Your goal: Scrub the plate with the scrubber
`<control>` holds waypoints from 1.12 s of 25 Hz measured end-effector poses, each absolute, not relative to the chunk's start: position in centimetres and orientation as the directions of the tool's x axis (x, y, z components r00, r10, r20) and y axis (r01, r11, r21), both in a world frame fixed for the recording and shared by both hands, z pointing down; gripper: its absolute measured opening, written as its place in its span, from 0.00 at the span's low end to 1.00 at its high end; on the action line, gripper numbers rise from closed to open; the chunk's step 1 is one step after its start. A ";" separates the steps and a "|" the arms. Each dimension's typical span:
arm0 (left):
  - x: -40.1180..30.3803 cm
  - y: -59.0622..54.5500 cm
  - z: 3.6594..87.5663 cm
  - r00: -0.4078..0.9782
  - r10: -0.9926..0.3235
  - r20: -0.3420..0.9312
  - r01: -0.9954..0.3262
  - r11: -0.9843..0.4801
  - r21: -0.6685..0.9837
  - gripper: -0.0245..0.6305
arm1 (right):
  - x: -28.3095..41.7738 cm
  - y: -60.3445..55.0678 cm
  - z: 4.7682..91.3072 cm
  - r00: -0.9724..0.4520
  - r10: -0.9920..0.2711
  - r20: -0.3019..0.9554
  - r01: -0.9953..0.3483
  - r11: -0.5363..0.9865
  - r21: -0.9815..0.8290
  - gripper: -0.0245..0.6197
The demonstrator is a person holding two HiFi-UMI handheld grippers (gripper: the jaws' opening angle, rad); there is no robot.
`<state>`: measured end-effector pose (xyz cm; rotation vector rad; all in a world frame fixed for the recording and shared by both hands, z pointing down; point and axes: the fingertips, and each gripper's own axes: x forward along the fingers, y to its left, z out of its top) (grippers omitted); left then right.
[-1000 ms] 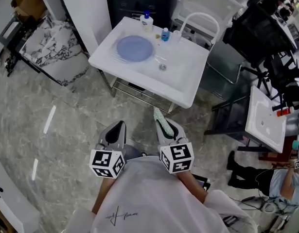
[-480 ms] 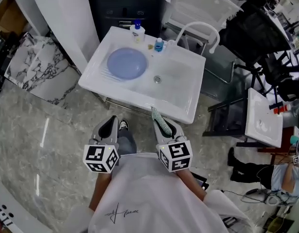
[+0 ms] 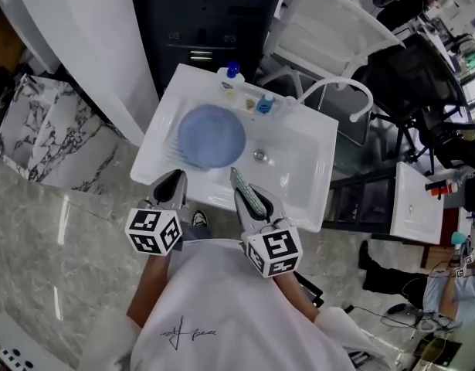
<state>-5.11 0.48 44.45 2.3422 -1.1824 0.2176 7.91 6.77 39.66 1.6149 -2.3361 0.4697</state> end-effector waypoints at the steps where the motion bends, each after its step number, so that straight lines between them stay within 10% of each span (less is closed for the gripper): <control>1: -5.4 -0.7 45.2 0.608 -0.703 0.368 -0.790 -0.491 0.367 0.11 | 7.5 6.0 39.7 -0.353 -0.855 0.381 -0.935 0.336 -0.113 0.11; 19: -5.9 -9.6 59.2 0.545 -0.572 0.614 -0.835 -0.303 0.459 0.12 | 5.2 0.6 44.5 -0.517 -0.741 0.430 -0.852 0.493 -0.176 0.14; 28: -5.4 -11.9 64.2 0.492 -0.496 0.716 -0.862 -0.160 0.481 0.30 | 5.4 -5.1 47.3 -0.576 -0.625 0.526 -0.794 0.582 -0.178 0.14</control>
